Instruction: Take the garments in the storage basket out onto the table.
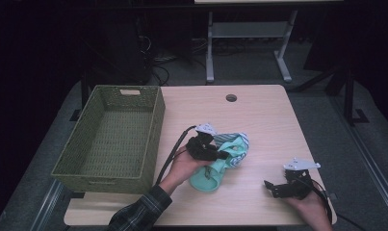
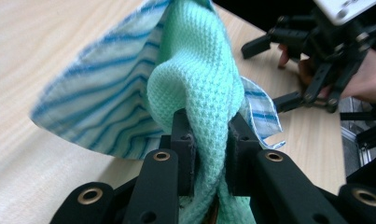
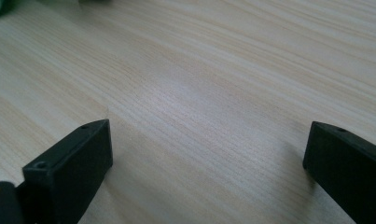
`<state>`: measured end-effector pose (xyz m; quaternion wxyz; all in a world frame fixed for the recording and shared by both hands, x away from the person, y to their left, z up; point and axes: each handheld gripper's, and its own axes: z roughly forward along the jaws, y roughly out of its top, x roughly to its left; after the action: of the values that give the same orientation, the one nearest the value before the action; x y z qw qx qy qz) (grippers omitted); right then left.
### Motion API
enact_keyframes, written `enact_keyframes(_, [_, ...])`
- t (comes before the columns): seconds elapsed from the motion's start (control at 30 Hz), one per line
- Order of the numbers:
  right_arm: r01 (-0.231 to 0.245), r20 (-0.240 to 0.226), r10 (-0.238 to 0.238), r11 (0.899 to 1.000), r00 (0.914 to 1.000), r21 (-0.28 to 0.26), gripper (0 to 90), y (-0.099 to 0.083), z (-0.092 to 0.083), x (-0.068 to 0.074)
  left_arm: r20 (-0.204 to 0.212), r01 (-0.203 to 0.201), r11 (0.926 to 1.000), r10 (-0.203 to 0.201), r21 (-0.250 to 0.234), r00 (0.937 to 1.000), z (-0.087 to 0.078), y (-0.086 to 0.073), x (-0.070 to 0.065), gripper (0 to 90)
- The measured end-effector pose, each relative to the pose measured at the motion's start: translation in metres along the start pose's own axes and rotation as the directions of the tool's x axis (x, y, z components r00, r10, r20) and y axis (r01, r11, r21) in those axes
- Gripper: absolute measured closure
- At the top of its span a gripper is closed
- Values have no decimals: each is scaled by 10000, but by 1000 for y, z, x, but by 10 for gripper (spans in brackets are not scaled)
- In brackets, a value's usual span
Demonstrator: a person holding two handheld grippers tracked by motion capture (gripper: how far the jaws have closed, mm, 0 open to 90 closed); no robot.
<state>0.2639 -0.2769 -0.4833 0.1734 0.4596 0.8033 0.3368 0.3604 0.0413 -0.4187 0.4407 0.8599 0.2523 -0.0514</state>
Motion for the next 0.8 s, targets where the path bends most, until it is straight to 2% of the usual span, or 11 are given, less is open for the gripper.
enact_keyframes(0.17, [-4,-1,4,10000,10000,0,8,0,0,0,-79,128,9985,-124,524,9999,13,-9,10,759])
enact_keyframes(0.3, [-2,0,2,10000,10000,0,9,0,0,0,-156,441,9967,-431,682,9989,21,-17,16,758])
enact_keyframes(0.47, [7,0,-7,10000,10000,-1,8,0,0,0,-293,526,9911,-493,1225,9984,33,-25,22,756])
enact_keyframes(0.67, [3,-1,-3,10000,10000,-6,9,0,0,0,-206,574,9903,-552,1267,9983,36,-27,24,754])
enact_keyframes(0.73, [-1,1,1,10000,10000,-6,8,0,0,0,-230,554,9907,-529,1239,9983,36,-27,23,729])
enact_keyframes(0.8, [2,-2,-2,10000,10000,-2,8,0,0,0,-395,417,9913,-371,1248,9985,34,-26,22,636])
